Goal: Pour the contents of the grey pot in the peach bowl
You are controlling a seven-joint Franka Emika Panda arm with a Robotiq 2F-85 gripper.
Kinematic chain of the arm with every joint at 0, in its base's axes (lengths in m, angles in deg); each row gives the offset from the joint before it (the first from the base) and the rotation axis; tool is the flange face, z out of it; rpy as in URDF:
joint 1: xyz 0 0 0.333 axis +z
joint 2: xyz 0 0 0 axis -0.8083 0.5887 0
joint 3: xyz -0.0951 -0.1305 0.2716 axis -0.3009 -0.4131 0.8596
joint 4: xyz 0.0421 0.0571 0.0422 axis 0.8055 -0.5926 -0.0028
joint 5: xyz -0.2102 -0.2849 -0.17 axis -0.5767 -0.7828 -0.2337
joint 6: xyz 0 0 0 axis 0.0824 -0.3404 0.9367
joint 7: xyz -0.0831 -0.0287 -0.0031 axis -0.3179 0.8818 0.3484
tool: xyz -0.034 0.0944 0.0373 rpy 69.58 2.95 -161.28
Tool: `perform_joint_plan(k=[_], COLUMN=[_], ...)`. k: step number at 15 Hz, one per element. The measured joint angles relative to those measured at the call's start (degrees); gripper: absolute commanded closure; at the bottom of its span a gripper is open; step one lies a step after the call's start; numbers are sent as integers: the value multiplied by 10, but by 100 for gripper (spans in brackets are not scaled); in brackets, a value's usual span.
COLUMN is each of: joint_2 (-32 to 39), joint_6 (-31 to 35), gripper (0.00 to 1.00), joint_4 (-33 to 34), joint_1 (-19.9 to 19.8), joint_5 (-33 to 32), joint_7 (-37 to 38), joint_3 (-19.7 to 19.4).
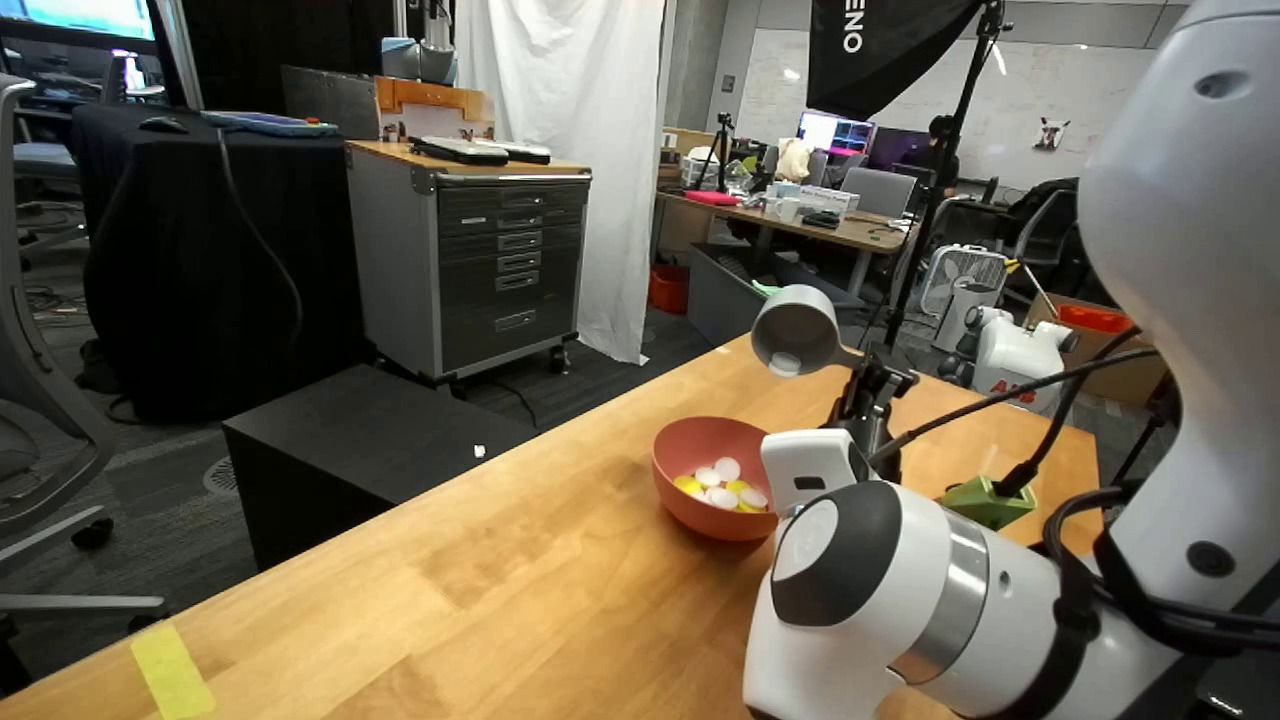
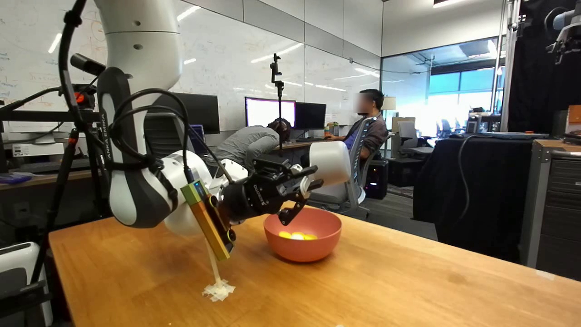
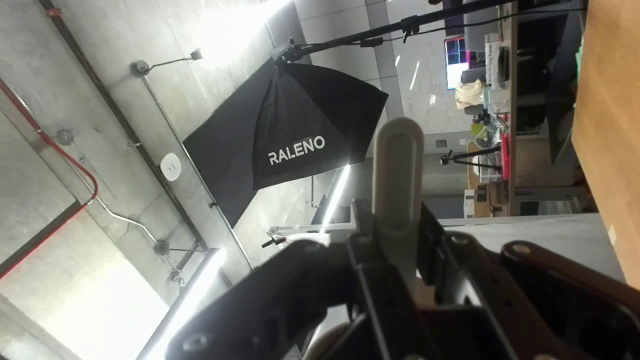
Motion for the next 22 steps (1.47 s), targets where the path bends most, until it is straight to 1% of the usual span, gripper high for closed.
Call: perform_joint_plan(k=[7,13,22], joint_2=[4,7,7], joint_6=[-15,-36,-36], gripper=[92,92,92], joint_4=[0,0,0], joint_1=[0,0,-3], joint_5=[-3,-17,-19], joint_7=[3,3,3], joint_3=[0,0,4])
